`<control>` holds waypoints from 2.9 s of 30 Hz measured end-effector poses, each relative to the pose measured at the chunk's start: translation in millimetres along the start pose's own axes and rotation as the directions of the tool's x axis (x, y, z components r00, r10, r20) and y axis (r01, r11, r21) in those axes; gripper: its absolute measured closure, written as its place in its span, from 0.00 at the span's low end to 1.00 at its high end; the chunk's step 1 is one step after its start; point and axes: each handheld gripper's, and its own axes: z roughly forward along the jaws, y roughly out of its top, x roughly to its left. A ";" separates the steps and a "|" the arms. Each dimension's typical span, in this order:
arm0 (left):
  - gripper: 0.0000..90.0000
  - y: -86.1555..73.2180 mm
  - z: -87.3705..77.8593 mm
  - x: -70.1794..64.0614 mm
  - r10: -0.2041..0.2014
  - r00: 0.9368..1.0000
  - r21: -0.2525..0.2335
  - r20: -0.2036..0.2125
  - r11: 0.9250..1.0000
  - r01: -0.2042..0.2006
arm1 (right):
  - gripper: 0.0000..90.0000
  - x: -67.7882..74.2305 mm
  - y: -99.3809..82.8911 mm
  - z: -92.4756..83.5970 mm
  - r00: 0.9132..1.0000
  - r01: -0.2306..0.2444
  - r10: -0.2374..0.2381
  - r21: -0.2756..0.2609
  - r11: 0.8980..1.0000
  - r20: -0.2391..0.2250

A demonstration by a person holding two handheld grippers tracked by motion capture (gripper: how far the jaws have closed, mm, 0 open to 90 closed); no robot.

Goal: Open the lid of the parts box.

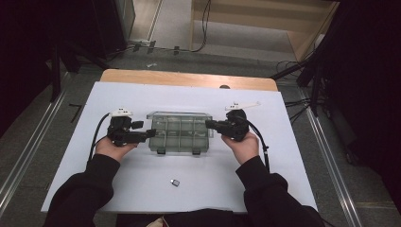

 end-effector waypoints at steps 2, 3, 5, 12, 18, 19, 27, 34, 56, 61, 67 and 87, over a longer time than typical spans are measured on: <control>0.32 2.4 1.7 1.4 0.006 1.000 -0.006 -0.011 1.000 -0.006 | 0.97 -0.1 0.3 0.8 1.000 0.000 0.000 -0.001 1.000 -0.001; 0.32 3.6 2.3 2.5 0.007 1.000 -0.007 -0.017 1.000 -0.007 | 0.97 -0.1 0.5 1.0 1.000 0.000 0.000 -0.001 1.000 0.000; 0.33 5.9 4.0 4.8 0.004 1.000 -0.012 -0.018 1.000 -0.004 | 0.97 -0.1 0.9 1.5 1.000 0.000 0.000 -0.004 1.000 0.000; 0.39 11.8 9.1 9.4 0.007 0.998 -0.031 -0.054 0.999 -0.009 | 0.97 -0.4 1.3 1.4 1.000 0.001 -0.001 -0.007 1.000 0.000; 0.48 17.4 14.9 14.4 -0.004 0.999 -0.052 -0.045 0.999 0.001 | 0.96 -0.3 1.2 1.9 1.000 0.000 0.000 -0.010 1.000 0.001; 0.56 17.9 15.6 14.9 0.006 0.999 -0.055 -0.043 0.998 -0.009 | 0.96 -0.2 1.1 2.0 1.000 0.000 0.000 -0.010 1.000 0.003; 0.76 19.1 15.0 15.1 0.014 0.999 -0.052 -0.029 0.999 -0.015 | 0.94 -0.2 0.3 4.2 1.000 0.002 -0.002 -0.004 1.000 0.004; 0.77 19.3 15.2 14.6 0.004 1.000 -0.049 -0.027 0.999 -0.005 | 0.90 0.7 -1.3 6.1 1.000 0.012 -0.012 0.007 1.000 0.005; 0.74 19.0 15.0 13.8 -0.024 0.999 -0.042 -0.024 0.999 0.023 | 0.51 -24.0 -15.9 17.0 0.995 -0.007 0.009 -0.021 1.000 0.099; 0.74 19.0 15.4 13.7 -0.019 0.999 -0.046 -0.028 0.999 0.018 | 0.51 -23.2 -13.6 27.3 0.991 0.043 -0.040 -0.016 0.999 0.128; 0.74 19.4 15.2 13.2 -0.021 0.999 -0.048 -0.030 0.999 0.020 | 0.53 -19.9 -9.1 31.3 0.988 0.071 -0.065 -0.042 0.997 0.139; 0.74 28.6 17.6 13.9 -0.009 0.998 -0.084 -0.065 0.996 0.003 | 0.63 -20.4 4.4 30.2 0.984 0.061 -0.048 -0.069 0.996 0.171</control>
